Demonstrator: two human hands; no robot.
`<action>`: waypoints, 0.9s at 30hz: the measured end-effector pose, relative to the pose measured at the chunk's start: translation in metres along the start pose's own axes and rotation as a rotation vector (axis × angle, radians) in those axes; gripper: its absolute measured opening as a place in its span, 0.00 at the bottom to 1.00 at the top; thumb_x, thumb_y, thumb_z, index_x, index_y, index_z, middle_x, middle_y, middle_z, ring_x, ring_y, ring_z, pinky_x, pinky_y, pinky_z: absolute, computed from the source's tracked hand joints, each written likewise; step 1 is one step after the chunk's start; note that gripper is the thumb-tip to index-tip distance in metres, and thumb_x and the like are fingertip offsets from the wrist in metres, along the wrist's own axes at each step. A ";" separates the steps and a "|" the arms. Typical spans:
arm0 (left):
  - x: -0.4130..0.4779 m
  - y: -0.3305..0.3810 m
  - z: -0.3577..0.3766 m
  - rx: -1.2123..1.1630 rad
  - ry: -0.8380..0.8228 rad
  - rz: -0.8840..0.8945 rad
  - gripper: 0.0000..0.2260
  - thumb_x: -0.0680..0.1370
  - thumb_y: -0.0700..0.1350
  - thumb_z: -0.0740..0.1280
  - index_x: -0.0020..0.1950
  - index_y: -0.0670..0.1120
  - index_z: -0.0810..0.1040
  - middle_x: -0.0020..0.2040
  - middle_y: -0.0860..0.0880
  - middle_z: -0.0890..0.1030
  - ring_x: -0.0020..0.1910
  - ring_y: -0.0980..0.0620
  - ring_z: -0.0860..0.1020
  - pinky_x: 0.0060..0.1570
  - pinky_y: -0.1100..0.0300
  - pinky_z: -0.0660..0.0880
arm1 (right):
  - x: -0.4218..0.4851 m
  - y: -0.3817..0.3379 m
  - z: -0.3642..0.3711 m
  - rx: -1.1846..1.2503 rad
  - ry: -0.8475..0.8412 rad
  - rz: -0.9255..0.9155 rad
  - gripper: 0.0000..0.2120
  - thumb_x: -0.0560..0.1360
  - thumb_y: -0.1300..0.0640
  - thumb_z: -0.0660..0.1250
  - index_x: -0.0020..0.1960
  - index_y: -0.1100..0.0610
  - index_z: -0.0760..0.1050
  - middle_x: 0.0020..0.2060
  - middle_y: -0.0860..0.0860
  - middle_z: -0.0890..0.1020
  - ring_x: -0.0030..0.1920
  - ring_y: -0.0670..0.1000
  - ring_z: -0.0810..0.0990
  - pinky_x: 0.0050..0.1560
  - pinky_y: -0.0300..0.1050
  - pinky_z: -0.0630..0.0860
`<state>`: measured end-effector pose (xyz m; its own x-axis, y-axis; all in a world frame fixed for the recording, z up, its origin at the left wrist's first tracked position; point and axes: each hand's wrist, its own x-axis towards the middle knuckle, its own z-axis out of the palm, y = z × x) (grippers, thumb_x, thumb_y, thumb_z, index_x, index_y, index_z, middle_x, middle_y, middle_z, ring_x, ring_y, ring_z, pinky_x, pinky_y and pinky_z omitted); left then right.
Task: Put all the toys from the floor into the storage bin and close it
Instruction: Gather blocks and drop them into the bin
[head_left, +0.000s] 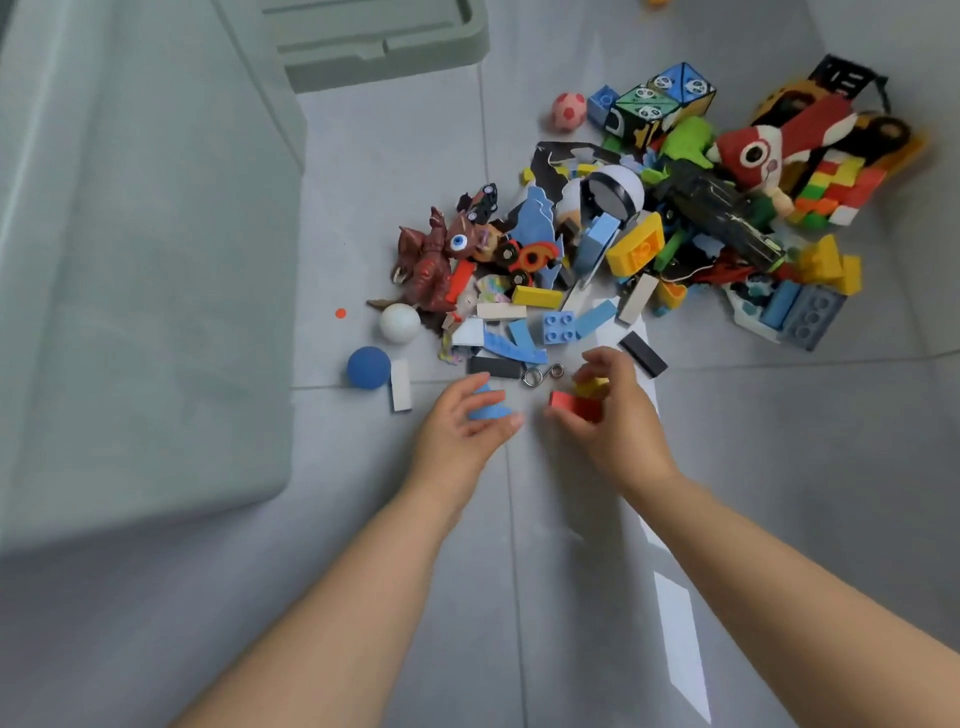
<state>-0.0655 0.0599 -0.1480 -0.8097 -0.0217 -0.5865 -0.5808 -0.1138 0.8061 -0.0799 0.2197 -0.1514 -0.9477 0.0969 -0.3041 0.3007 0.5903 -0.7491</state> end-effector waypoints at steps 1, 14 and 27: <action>-0.001 0.002 0.003 -0.086 -0.019 -0.057 0.15 0.76 0.41 0.68 0.61 0.50 0.72 0.55 0.50 0.78 0.47 0.54 0.79 0.45 0.65 0.76 | -0.010 -0.006 -0.002 0.072 0.005 -0.029 0.22 0.71 0.55 0.71 0.59 0.47 0.64 0.48 0.43 0.73 0.47 0.39 0.73 0.46 0.31 0.72; -0.016 -0.002 -0.021 -0.938 -0.065 -0.453 0.15 0.77 0.53 0.61 0.49 0.43 0.80 0.44 0.42 0.82 0.40 0.45 0.80 0.40 0.56 0.79 | 0.008 -0.040 0.012 -0.213 -0.004 -0.245 0.17 0.74 0.54 0.67 0.62 0.55 0.71 0.60 0.50 0.71 0.53 0.49 0.74 0.54 0.47 0.75; -0.024 0.004 -0.034 -0.949 0.024 -0.391 0.18 0.78 0.56 0.60 0.49 0.41 0.79 0.55 0.40 0.80 0.55 0.40 0.77 0.55 0.48 0.75 | 0.008 -0.031 0.035 -0.477 -0.032 -0.191 0.10 0.79 0.60 0.58 0.57 0.63 0.71 0.53 0.57 0.70 0.48 0.59 0.74 0.41 0.45 0.68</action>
<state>-0.0460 0.0263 -0.1336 -0.5699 0.1666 -0.8046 -0.4892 -0.8555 0.1694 -0.0935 0.1743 -0.1510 -0.9749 -0.0688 -0.2116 0.0331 0.8955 -0.4439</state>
